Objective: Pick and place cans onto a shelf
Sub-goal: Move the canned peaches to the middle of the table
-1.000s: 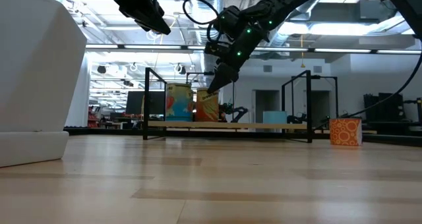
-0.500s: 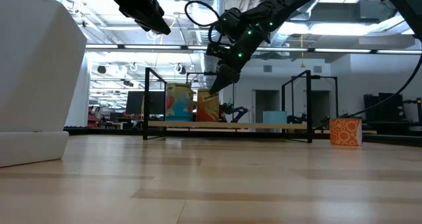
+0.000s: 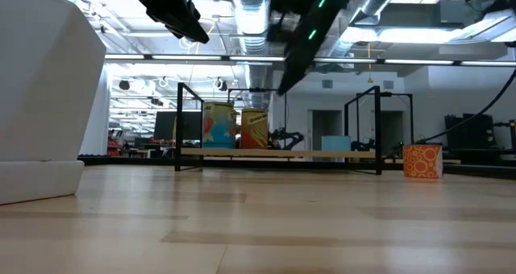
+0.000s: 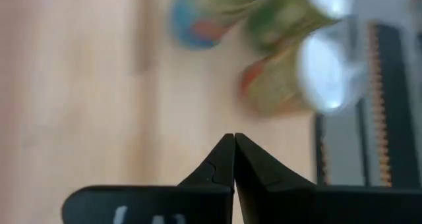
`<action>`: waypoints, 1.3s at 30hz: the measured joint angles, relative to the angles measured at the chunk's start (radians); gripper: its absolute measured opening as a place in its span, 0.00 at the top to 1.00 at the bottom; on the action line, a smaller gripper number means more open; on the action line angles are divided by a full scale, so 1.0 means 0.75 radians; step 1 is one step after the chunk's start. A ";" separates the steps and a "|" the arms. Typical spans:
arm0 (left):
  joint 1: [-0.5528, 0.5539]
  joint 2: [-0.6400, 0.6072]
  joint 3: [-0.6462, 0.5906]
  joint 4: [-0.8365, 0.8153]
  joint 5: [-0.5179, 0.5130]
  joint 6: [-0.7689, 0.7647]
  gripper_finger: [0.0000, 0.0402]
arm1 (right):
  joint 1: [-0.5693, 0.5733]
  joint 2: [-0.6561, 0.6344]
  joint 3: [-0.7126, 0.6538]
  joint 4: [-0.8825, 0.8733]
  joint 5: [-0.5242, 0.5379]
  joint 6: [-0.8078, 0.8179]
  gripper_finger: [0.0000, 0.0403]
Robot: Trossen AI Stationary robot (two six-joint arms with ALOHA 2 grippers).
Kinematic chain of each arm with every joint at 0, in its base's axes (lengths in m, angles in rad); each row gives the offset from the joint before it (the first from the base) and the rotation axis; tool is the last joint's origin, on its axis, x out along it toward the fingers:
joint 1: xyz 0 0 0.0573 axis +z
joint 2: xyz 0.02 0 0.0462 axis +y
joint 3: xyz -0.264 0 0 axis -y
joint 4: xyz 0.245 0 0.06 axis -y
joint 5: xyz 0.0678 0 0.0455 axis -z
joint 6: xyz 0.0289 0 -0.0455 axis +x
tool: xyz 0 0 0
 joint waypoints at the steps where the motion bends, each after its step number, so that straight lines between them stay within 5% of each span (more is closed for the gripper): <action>1: 0.000 0.000 0.000 0.000 -0.001 0.000 0.95 | 0.037 -0.047 0.000 -0.106 0.003 0.028 0.94; 7: 0.000 0.000 0.000 0.001 -0.034 -0.021 0.95 | 0.293 -0.343 0.001 -0.733 -0.077 0.337 0.95; 12: 0.000 0.000 0.000 0.001 -0.036 -0.029 0.95 | 0.518 -0.536 -0.010 -0.969 -0.115 0.788 0.93; 21: 0.000 0.000 0.000 0.001 -0.036 -0.071 0.95 | 1.071 -0.769 -0.347 -0.977 -0.114 1.592 0.92; 29: 0.000 -0.001 0.000 0.001 -0.036 -0.121 0.95 | 1.614 -0.735 -0.721 -0.864 -0.102 2.224 0.98; 39: 0.000 -0.001 0.000 0.002 -0.036 -0.161 0.95 | 1.852 -0.570 -0.945 -0.515 -0.285 2.507 0.99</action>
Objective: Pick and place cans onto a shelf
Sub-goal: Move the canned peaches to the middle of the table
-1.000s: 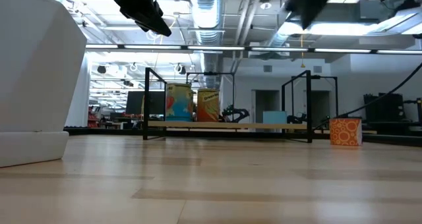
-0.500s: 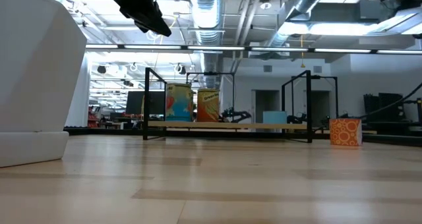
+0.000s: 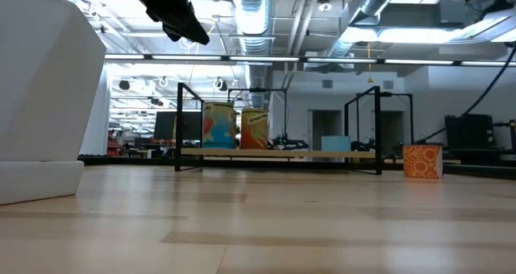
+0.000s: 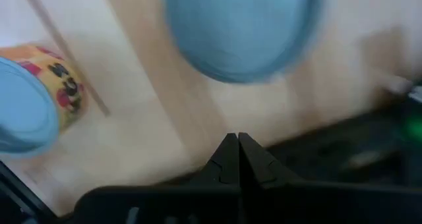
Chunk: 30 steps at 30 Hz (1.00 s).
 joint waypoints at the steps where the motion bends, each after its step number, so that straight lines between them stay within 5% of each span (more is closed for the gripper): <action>1: 0.000 0.000 0.000 0.000 0.001 0.000 0.95 | -0.002 0.018 -0.011 0.042 0.004 -0.003 0.99; 6: 0.000 0.000 0.000 0.004 0.000 0.000 0.95 | -0.112 0.134 -0.074 0.081 0.035 -0.096 0.99; 13: 0.000 0.000 0.000 0.004 0.001 -0.004 0.95 | -0.431 0.168 -0.080 0.143 0.327 -0.300 0.97; 22: 0.000 0.000 0.000 0.004 0.000 -0.003 0.95 | -0.365 0.035 -0.054 0.225 0.315 -0.312 0.99; 27: 0.000 0.000 0.000 0.004 0.001 0.004 0.95 | -0.533 0.035 -0.109 0.416 0.334 -0.533 0.98; 30: 0.000 0.000 0.000 0.004 0.001 0.004 0.95 | -0.650 0.035 -0.117 0.550 0.538 -0.695 0.99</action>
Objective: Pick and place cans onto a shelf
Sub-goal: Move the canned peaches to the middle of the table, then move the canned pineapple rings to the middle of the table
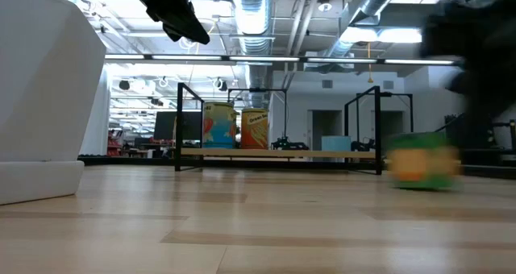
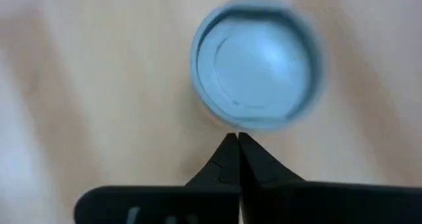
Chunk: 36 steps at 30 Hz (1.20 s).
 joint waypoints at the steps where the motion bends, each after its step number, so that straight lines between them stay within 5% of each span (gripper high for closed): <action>1: 0.000 0.000 0.000 -0.001 0.000 -0.002 0.95 | -0.019 0.000 0.010 0.027 0.058 -0.061 0.99; 4: 0.000 0.000 0.000 -0.001 0.000 -0.024 0.95 | -0.006 -0.043 0.055 0.022 0.075 -0.129 0.99; 10: 0.000 0.000 0.000 -0.006 0.000 -0.023 0.95 | 0.130 -0.075 0.065 -0.025 -0.447 0.031 0.97; 13: 0.000 0.000 0.000 -0.006 0.000 -0.017 0.95 | 0.239 -0.077 0.065 -0.040 -0.557 0.179 0.97; 25: 0.000 0.000 0.000 -0.007 0.000 -0.009 0.95 | 0.724 -0.006 0.083 0.183 -0.590 1.047 0.99; 36: 0.000 0.000 0.000 -0.006 0.000 -0.014 0.95 | 0.869 0.239 0.083 0.454 -0.655 1.324 0.99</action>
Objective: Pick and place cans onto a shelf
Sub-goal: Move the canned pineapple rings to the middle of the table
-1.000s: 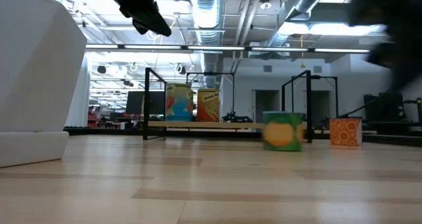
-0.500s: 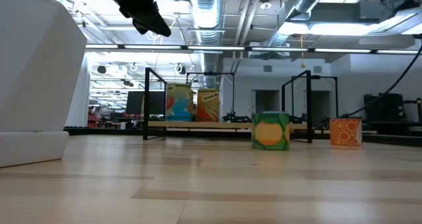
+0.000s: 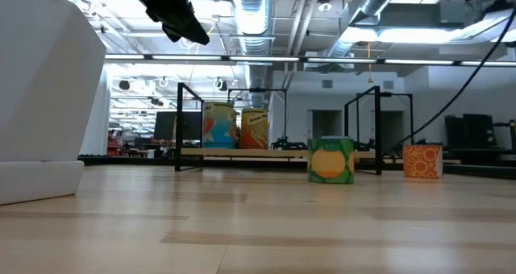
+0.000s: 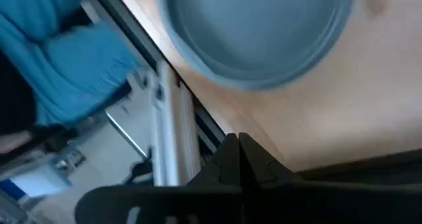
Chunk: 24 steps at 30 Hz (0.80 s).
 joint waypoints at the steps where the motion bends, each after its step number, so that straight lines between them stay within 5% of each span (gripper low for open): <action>1: 0.000 0.000 0.000 0.001 0.000 0.000 0.95 | 0.000 0.028 0.000 0.026 -0.029 0.000 0.99; 12: 0.000 0.000 0.000 0.012 -0.006 -0.002 0.95 | -0.207 0.162 0.009 -0.054 0.093 -0.306 0.98; 19: 0.000 0.000 0.000 0.011 -0.035 -0.014 0.95 | -0.296 -0.018 -0.004 -0.106 0.670 -0.539 0.98; 24: 0.000 0.000 0.000 0.004 -0.035 -0.014 0.95 | -0.260 -0.091 -0.004 -0.095 0.573 -0.556 0.99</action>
